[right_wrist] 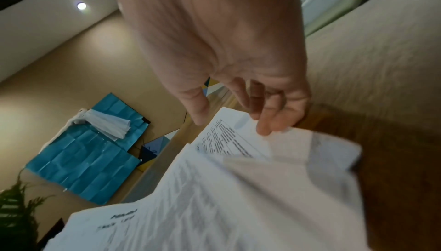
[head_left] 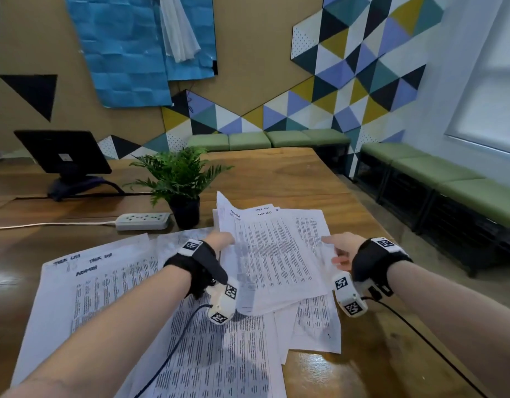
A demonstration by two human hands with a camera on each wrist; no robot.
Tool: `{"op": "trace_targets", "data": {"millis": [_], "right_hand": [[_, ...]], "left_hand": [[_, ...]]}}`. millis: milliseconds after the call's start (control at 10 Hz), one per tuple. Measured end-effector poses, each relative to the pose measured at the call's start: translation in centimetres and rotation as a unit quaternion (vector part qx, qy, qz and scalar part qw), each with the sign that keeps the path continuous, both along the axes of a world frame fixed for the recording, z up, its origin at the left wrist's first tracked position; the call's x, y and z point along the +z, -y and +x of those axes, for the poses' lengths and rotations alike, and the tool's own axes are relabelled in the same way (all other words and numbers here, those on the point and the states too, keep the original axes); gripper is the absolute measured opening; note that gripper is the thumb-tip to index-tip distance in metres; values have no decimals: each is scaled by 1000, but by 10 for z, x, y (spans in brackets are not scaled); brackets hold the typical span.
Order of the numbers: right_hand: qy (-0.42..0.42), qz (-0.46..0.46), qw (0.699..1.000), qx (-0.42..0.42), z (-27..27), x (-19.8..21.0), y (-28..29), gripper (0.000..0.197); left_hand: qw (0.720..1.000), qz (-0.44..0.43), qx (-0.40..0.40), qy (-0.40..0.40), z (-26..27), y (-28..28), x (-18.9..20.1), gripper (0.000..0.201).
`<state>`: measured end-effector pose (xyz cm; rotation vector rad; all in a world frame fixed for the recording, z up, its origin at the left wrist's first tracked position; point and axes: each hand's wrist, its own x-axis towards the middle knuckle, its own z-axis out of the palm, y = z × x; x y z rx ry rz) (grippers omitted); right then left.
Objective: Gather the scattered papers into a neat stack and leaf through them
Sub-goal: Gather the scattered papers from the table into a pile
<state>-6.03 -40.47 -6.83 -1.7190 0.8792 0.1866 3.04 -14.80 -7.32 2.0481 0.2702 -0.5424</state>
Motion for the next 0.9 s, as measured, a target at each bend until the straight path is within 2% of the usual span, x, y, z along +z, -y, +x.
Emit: {"op": "trace_targets", "data": {"millis": [100, 200, 300, 400, 500, 600, 700, 800, 900], "right_hand": [[-19, -3, 1000, 17, 3, 2, -3, 32], [-6, 38, 998, 48, 9, -1, 0, 17], [-24, -47, 995, 87, 9, 1, 0, 46], [-34, -105, 990, 86, 5, 3, 0, 48], [-58, -134, 982, 118, 5, -2, 8, 49], [-50, -78, 988, 124, 7, -11, 16, 45], [-44, -94, 988, 112, 12, -14, 8, 42], [44, -194, 976, 93, 10, -10, 2, 29], [144, -209, 965, 74, -2, 1, 5, 32]], "left_hand": [[1000, -10, -5, -3, -1, 29, -11, 55], [998, -2, -2, 56, -14, 49, -10, 72], [997, -9, -19, 77, -26, 61, -4, 67], [994, -37, -87, 48, -29, 69, -5, 66], [987, -30, -155, 43, -33, 70, -4, 61], [980, -14, -189, 61, -31, 62, -2, 59], [972, -26, -217, 84, -34, 48, 0, 63], [973, -18, -179, 147, -44, 23, 7, 60], [963, 53, -184, 190, -50, -17, 21, 47]]}}
